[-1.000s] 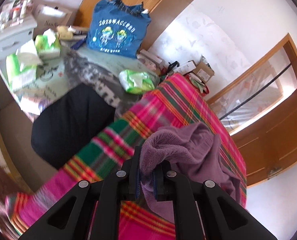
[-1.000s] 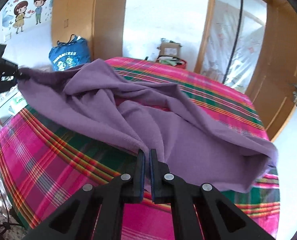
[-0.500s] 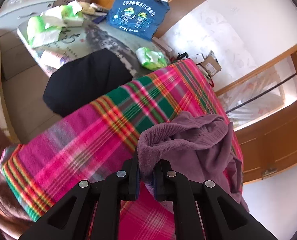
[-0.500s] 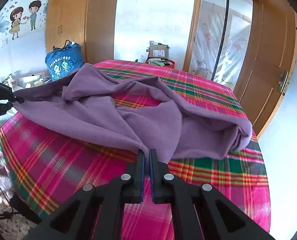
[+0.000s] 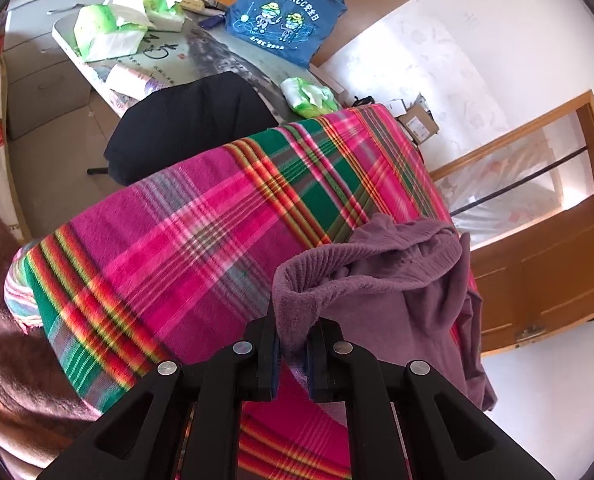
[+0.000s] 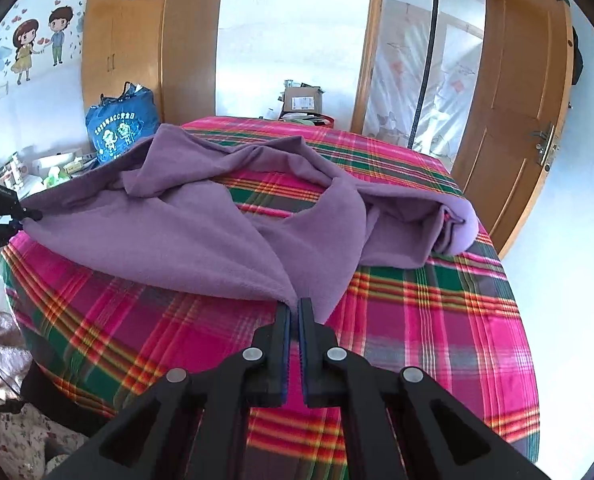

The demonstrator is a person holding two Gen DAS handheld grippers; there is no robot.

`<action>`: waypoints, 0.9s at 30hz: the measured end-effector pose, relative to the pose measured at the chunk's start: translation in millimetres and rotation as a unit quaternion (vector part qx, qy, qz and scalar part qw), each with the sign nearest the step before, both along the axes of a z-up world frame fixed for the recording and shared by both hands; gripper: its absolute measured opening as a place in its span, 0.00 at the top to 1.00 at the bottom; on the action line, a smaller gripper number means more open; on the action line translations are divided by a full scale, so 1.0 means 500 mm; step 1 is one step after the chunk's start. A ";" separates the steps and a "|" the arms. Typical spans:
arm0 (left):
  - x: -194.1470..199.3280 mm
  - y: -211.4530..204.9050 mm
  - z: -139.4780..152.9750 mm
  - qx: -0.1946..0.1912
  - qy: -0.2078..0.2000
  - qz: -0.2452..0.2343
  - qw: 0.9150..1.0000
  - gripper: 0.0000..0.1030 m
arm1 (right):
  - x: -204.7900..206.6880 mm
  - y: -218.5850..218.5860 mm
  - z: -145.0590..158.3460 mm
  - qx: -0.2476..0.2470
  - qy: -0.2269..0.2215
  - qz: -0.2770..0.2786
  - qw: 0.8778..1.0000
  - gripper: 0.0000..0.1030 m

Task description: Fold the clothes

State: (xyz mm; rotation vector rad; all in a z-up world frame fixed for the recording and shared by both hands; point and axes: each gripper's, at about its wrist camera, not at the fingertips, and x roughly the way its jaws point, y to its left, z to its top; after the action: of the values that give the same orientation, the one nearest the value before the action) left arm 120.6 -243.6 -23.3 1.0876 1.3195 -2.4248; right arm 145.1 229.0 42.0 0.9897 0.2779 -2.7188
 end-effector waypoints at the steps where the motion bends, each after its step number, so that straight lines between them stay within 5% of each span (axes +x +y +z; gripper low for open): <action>1: 0.005 -0.001 -0.001 0.001 0.001 0.000 1.000 0.91 | 0.004 0.000 -0.001 0.000 -0.001 0.000 1.000 0.97; 27: 0.048 0.004 -0.026 0.007 -0.008 0.003 1.000 0.91 | 0.063 0.015 -0.044 -0.006 -0.027 -0.007 1.000 0.97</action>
State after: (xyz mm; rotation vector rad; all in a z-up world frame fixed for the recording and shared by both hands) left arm 144.3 -241.5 -36.4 1.1018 1.3343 -2.4022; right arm 176.7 236.5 20.2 1.0632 0.2451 -2.6972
